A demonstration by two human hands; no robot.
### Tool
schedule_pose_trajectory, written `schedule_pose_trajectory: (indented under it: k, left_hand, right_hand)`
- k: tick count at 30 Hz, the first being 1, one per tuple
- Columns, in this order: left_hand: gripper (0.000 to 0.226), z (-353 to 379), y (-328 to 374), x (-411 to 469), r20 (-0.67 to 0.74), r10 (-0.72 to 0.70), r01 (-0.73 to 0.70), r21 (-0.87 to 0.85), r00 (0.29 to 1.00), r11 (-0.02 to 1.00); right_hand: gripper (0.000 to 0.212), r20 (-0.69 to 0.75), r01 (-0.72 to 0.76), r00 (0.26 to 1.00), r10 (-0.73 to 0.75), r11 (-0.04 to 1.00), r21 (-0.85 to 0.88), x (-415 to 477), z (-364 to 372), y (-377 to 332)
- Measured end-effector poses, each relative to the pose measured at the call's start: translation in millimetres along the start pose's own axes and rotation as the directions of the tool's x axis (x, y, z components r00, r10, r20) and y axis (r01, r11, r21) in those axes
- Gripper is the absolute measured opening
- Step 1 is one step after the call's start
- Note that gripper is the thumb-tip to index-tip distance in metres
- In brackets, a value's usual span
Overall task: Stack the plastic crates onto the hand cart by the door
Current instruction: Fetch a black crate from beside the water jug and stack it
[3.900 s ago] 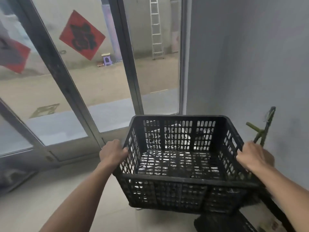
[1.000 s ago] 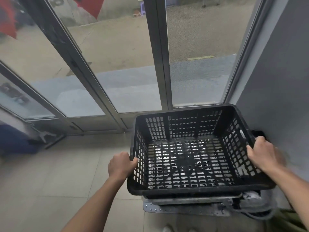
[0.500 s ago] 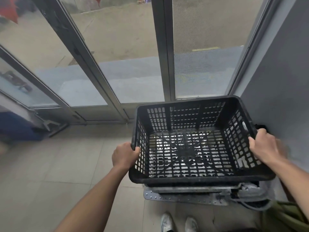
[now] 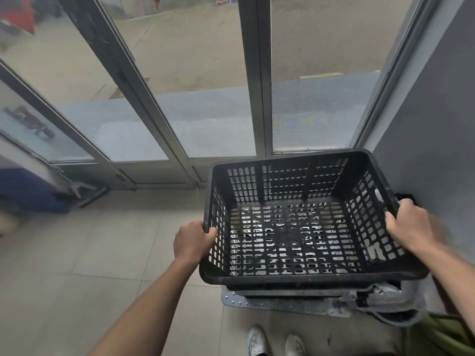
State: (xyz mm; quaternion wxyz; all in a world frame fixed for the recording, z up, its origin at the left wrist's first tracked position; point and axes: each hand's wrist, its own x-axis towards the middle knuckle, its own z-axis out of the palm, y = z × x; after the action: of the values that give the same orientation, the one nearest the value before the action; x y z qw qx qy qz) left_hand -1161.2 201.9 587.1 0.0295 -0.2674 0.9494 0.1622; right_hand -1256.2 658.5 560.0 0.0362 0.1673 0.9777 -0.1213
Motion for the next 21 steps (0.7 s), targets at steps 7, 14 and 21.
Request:
schedule_pose_trajectory:
  k: [7, 14, 21]
  left_hand:
    - [0.025, -2.6, -1.9, -2.4, 0.021, -0.008, 0.008, -0.017, 1.000, 1.000]
    - [0.031, -9.1, 2.4, -4.2, 0.017, -0.012, 0.013, -0.038, 1.000, 0.999]
    - [0.036, -6.6, -0.2, -14.3, -0.020, -0.012, 0.011, -0.069, 1.000, 0.998]
  right_hand:
    - [0.024, 0.003, 0.045, 0.999, -0.045, 0.999, 0.002, 3.3, 0.3, 2.9]
    - [0.027, -0.005, 0.064, 0.998, -0.064, 0.998, -0.017, 10.1, 0.0, 3.9]
    - [0.027, -0.028, 0.029, 0.999, -0.029, 1.000, 0.005, 5.1, 12.6, 13.9]
